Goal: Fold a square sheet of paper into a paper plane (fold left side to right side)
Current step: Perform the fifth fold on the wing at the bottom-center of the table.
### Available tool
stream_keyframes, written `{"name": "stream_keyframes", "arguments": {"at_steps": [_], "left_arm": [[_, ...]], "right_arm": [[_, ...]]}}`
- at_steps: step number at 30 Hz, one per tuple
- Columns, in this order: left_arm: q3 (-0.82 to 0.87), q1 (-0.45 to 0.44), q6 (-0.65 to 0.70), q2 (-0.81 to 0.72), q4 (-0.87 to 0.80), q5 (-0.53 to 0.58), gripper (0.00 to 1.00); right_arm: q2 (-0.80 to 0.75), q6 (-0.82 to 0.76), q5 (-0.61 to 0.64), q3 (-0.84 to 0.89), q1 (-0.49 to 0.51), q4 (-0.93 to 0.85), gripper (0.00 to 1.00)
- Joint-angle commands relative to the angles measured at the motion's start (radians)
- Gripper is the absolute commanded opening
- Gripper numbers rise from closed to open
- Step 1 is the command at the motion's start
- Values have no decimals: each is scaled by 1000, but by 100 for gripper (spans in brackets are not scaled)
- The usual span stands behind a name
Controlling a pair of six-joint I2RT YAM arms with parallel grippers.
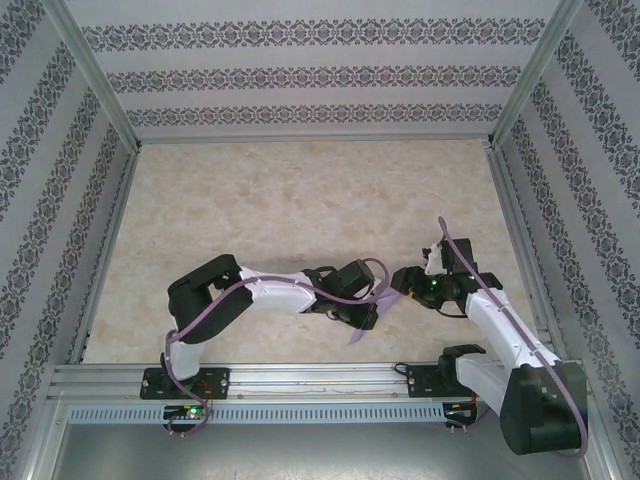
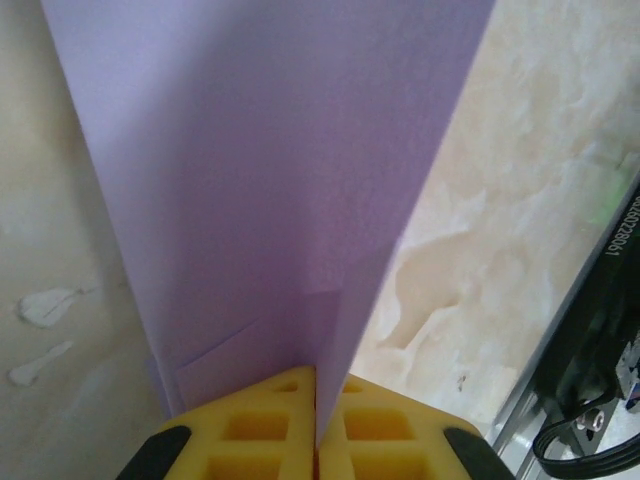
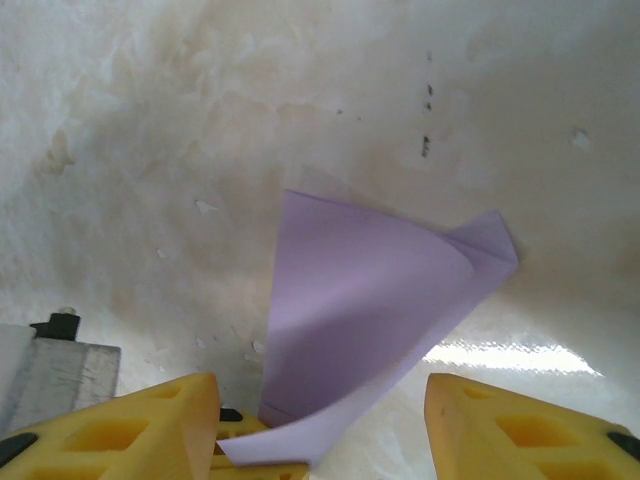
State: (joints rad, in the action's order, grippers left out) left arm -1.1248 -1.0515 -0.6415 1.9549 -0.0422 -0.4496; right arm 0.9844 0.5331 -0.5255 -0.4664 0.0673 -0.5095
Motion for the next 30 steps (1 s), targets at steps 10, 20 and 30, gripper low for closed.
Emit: {"name": "stream_keyframes", "arguments": {"at_steps": [10,20,30], "left_arm": [[6,54,-111,40,140,-110,8],[12,65,-148,59,155,-120,8],[63,91,-253,61,291,-155,8]], "right_arm": [[-102,105,0,93,-8,23,51],[-139,118,-31,116,-6,61,55],[-42,144,-87,158,44,228,40]]}}
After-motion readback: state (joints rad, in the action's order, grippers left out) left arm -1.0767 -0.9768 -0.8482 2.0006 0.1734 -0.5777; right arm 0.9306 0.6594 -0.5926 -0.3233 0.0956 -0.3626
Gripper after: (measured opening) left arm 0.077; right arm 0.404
